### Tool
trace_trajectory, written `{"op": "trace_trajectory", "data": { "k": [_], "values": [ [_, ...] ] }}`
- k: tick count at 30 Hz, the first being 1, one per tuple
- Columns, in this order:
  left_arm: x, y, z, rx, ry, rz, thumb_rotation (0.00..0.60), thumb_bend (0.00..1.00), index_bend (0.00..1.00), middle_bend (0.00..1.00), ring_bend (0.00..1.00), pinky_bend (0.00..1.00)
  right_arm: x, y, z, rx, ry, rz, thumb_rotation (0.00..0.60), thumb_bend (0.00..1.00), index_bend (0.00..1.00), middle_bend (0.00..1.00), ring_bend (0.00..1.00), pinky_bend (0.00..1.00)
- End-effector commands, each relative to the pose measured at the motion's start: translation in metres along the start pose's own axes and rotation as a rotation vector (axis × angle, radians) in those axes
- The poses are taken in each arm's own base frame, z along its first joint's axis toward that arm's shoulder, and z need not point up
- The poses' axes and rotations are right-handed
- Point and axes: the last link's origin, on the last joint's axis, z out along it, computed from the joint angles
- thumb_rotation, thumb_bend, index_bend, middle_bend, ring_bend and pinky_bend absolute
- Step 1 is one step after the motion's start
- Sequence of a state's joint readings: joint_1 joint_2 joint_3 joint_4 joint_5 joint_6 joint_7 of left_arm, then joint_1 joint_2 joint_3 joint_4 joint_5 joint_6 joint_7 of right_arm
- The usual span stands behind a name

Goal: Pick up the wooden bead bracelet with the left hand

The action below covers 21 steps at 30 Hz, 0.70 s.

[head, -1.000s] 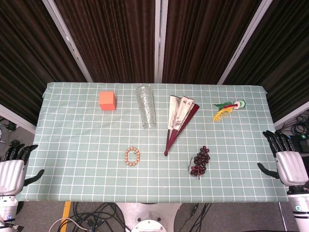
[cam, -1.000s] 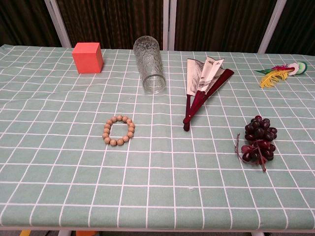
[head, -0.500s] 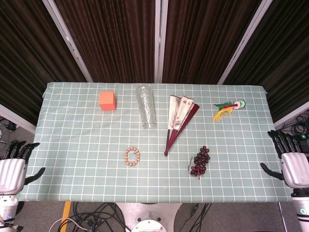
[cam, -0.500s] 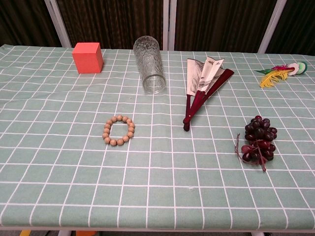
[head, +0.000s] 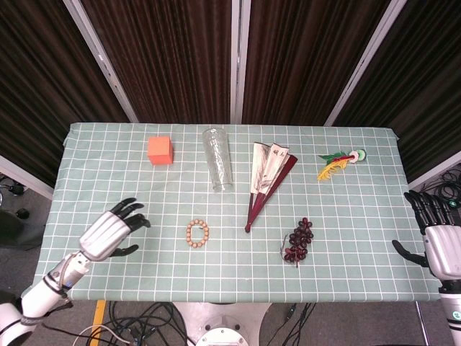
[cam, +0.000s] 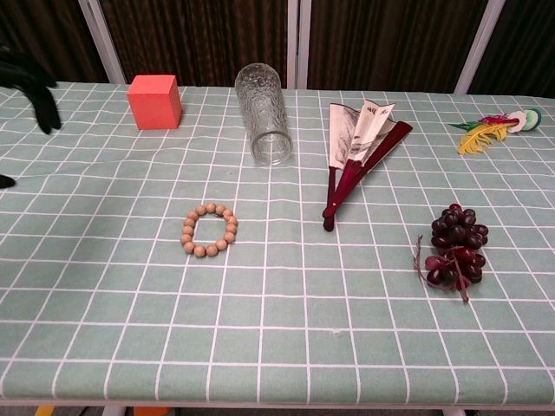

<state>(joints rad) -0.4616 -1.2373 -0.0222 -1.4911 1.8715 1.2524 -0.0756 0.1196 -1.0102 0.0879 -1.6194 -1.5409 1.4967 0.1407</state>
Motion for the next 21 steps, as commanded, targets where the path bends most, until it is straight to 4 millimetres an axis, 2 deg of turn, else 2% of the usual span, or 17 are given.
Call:
{"op": "trace_trajectory", "data": {
  "k": [1,7,17,21],
  "values": [
    [-0.024,0.012,0.035,-0.114,-0.071,-0.006,0.600,0.19,0.38,0.40,0.18,0.16,-0.001,0.001,0.000,-0.010,-0.003,0.001,0.600,0.10,0.00,0.06,0.00,0.00],
    [-0.051,0.020,0.067,-0.157,-0.137,0.055,0.600,0.19,0.38,0.40,0.18,0.16,-0.002,0.002,0.001,-0.020,-0.004,0.004,0.600,0.10,0.00,0.06,0.00,0.00],
    [-0.080,0.042,0.089,-0.199,-0.183,0.134,0.600,0.21,0.39,0.40,0.18,0.15,-0.004,0.005,0.001,-0.034,-0.005,0.011,0.600,0.10,0.00,0.06,0.00,0.00],
    [-0.087,0.045,0.095,-0.195,-0.167,0.178,0.600,0.21,0.39,0.40,0.12,0.12,-0.004,0.007,-0.001,-0.043,-0.005,0.012,0.600,0.10,0.00,0.07,0.00,0.00]
  ]
}}
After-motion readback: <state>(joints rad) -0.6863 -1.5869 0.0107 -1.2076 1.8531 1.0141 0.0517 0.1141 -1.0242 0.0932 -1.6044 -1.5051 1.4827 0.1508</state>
